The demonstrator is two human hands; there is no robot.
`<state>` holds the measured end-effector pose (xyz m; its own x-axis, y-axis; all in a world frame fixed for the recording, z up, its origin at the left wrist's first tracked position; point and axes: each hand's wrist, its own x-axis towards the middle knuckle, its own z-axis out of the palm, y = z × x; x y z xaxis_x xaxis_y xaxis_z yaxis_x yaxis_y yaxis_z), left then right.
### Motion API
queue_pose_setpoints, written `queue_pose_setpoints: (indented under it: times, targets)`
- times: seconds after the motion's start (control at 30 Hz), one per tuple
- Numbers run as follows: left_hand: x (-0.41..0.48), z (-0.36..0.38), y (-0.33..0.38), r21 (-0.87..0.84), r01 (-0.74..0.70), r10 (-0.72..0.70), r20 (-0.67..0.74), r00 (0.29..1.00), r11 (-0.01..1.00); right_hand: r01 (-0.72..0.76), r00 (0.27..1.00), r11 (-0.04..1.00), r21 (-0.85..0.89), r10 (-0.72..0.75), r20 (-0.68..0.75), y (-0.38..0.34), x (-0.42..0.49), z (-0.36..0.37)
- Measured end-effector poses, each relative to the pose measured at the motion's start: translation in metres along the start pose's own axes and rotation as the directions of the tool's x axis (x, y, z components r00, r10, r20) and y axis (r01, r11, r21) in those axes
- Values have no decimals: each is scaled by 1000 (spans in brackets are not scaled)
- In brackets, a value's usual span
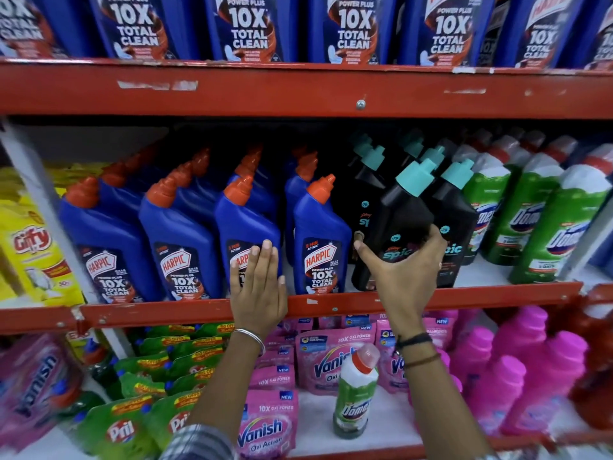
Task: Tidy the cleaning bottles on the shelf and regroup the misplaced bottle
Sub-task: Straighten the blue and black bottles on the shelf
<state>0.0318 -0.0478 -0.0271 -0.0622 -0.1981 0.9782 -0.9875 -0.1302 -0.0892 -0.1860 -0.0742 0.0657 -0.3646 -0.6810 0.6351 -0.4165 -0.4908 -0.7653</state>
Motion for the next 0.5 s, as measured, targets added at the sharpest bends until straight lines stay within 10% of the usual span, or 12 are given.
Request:
queue_pose_setpoints:
  times: [0.5]
  targets:
    - [-2,1,0,-8,2,-2,-5,1000,1000,-1,999,940,-342,15,40,0,-6,22]
